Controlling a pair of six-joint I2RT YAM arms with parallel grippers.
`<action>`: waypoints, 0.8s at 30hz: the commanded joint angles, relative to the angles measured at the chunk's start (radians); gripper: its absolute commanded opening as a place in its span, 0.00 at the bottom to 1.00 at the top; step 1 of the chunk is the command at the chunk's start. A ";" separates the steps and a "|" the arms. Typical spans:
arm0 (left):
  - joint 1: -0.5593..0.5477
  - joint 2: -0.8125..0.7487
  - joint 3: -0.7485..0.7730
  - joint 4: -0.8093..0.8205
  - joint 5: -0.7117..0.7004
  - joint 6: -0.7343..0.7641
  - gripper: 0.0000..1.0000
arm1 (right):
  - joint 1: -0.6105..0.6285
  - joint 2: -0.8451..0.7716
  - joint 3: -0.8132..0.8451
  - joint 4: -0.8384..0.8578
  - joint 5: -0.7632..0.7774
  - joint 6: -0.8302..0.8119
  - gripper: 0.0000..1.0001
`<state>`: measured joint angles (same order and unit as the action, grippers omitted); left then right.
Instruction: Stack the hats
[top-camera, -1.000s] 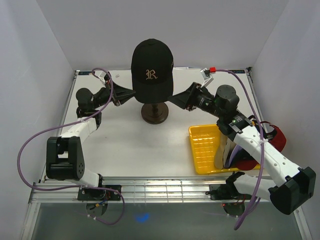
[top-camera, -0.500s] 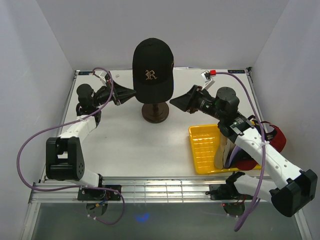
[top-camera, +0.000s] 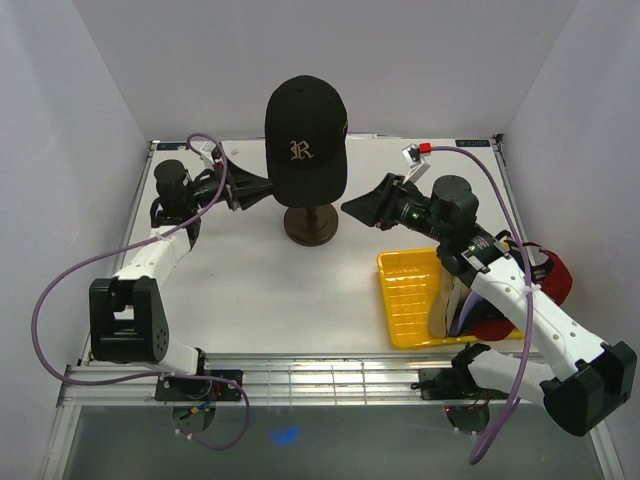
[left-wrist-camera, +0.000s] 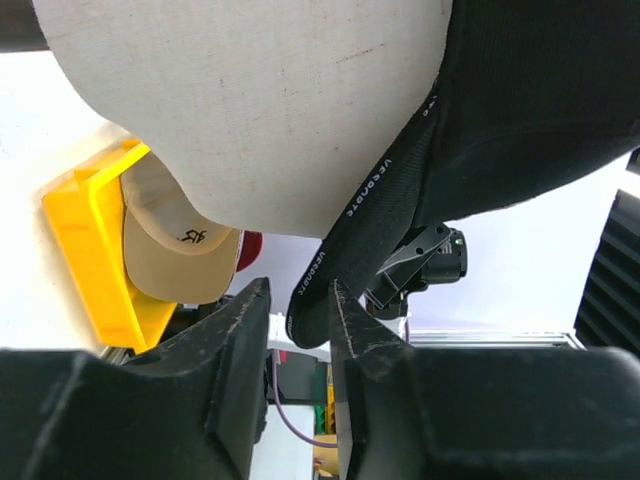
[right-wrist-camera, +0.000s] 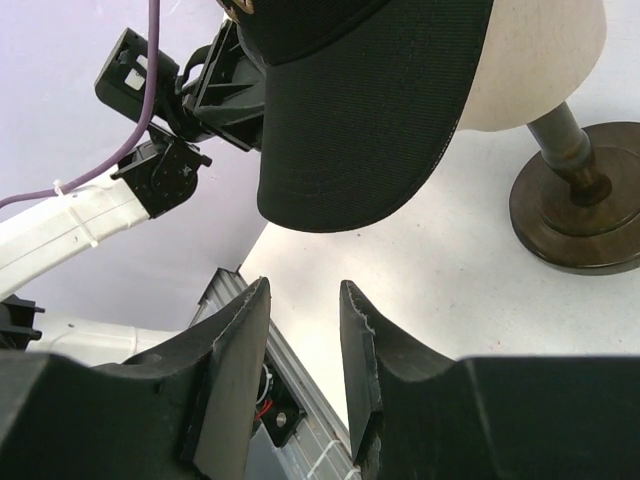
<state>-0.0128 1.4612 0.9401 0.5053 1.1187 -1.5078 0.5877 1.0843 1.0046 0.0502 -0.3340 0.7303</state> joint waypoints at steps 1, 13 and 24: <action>0.004 -0.041 0.043 -0.120 -0.016 0.077 0.41 | 0.004 -0.021 0.019 0.014 0.016 -0.020 0.40; 0.008 -0.096 0.135 -0.327 -0.060 0.237 0.56 | 0.004 -0.026 0.055 -0.035 0.030 -0.046 0.40; 0.011 -0.176 0.399 -0.907 -0.302 0.632 0.62 | 0.004 -0.061 0.075 -0.134 0.042 -0.055 0.40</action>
<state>-0.0078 1.3434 1.2808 -0.1982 0.9115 -1.0195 0.5877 1.0599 1.0195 -0.0547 -0.3115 0.6987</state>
